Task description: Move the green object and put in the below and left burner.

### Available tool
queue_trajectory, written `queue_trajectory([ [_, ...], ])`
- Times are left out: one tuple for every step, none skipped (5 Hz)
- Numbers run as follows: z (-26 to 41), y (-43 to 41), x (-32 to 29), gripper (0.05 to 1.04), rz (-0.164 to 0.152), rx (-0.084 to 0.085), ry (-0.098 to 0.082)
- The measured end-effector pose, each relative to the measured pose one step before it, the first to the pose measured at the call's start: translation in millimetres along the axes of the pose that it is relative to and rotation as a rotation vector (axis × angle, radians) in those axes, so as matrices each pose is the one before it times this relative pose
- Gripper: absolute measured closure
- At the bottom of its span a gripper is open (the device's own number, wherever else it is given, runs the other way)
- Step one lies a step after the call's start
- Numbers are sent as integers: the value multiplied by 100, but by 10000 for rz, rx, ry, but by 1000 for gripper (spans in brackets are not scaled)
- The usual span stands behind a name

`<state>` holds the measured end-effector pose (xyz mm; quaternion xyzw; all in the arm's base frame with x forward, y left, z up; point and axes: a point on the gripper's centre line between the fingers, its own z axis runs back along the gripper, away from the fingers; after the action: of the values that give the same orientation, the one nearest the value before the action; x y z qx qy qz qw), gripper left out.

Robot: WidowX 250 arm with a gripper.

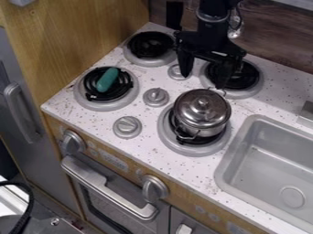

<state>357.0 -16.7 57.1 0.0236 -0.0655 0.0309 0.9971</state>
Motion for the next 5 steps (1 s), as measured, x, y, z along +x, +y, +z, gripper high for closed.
queue_trajectory([
  [-1198, 15, -402, 83, 3, 36, 352],
  [-1323, 3455, 403, 83, 539, -70, 160],
  [-1409, 5726, 1003, 83, 1304, -94, 77],
  [-1343, 4060, 892, 83, 828, 2, 16],
  [-1242, 5094, 1054, 83, 882, 276, 36],
])
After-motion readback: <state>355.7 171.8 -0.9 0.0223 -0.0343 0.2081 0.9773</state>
